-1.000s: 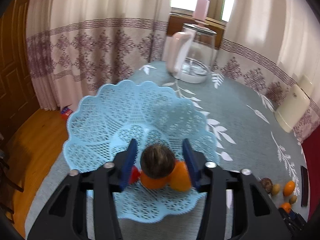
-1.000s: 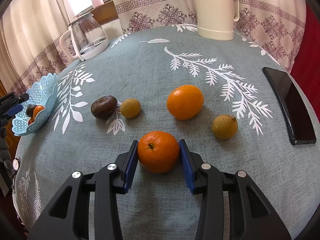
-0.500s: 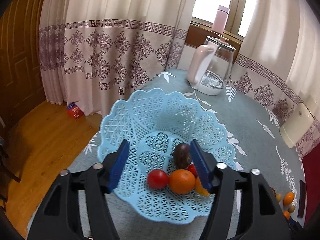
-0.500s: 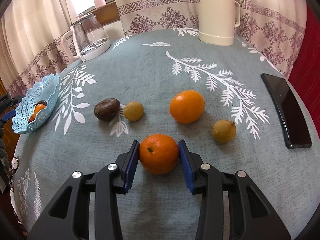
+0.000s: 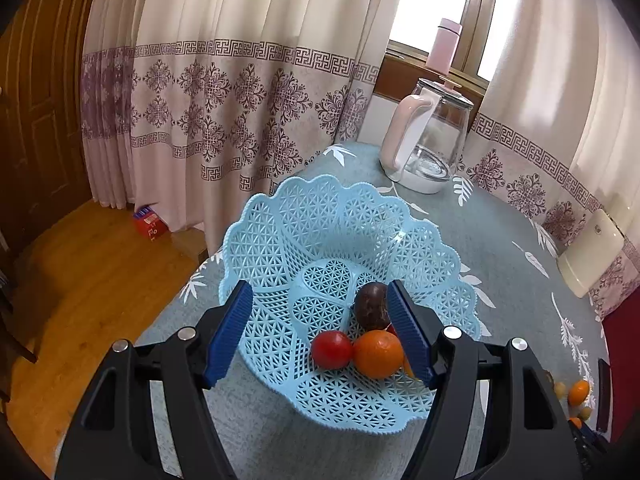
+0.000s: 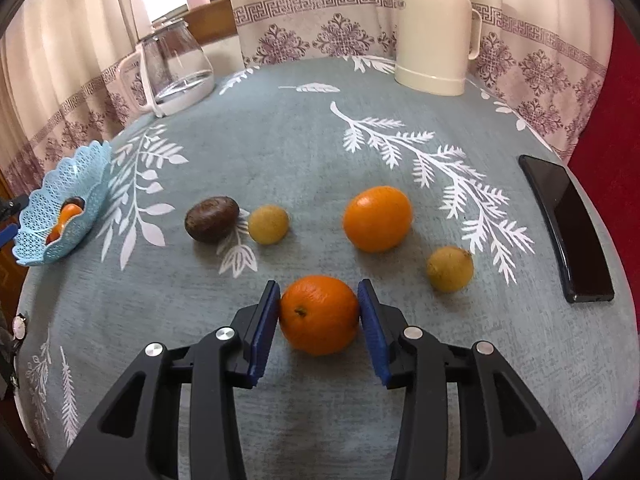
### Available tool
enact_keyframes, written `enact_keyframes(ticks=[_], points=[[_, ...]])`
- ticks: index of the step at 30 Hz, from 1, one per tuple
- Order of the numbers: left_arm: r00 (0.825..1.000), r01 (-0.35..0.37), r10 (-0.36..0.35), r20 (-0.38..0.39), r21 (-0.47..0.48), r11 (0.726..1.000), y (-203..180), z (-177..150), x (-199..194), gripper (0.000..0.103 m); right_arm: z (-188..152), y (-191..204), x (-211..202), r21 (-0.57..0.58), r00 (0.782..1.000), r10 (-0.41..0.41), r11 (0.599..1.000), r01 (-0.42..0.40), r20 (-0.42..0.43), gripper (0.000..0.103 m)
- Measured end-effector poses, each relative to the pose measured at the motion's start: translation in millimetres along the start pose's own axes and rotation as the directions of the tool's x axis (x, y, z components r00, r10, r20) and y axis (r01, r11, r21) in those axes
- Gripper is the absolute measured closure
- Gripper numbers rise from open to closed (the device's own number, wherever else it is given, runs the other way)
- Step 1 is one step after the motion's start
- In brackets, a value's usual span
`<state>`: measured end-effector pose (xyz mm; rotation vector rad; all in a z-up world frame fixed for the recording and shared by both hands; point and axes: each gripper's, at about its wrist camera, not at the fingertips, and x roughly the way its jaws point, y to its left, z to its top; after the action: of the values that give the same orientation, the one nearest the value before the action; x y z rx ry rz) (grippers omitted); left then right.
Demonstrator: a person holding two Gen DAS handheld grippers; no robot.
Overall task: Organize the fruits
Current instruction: 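Carry the held orange into the basket and open the right tool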
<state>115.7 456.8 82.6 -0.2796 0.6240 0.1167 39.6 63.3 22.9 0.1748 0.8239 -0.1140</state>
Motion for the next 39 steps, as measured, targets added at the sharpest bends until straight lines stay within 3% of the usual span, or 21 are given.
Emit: enact_keyframes(ticks=[9, 15, 23, 29, 39], points=[[1.000, 0.015, -0.015, 0.016, -0.019, 1.000, 6, 5, -6, 0.032, 0, 10, 0, -0.030, 1.000, -0.018, 0.999, 0.018, -0.009, 0.063], [0.999, 0.007, -0.006, 0.034, -0.026, 1.000, 11, 9, -12, 0.032, 16, 35, -12, -0.063, 0.998, 0.053, 0.997, -0.052, 0.023, 0.063], [0.998, -0.003, 0.006, 0.067, -0.048, 0.999, 23, 17, -23, 0.032, 48, 108, -19, -0.182, 0.980, 0.193, 0.967, -0.181, 0.050, 0.063], [0.995, -0.009, 0.013, 0.096, -0.047, 0.999, 28, 21, -32, 0.026, 71, 169, -16, -0.264, 0.959, 0.277, 0.931, -0.253, 0.058, 0.063], [0.989, -0.045, 0.054, 0.134, -0.066, 0.997, 37, 26, -42, 0.019, 96, 239, 25, -0.286, 0.953, 0.301, 0.912, -0.293, -0.015, 0.063]])
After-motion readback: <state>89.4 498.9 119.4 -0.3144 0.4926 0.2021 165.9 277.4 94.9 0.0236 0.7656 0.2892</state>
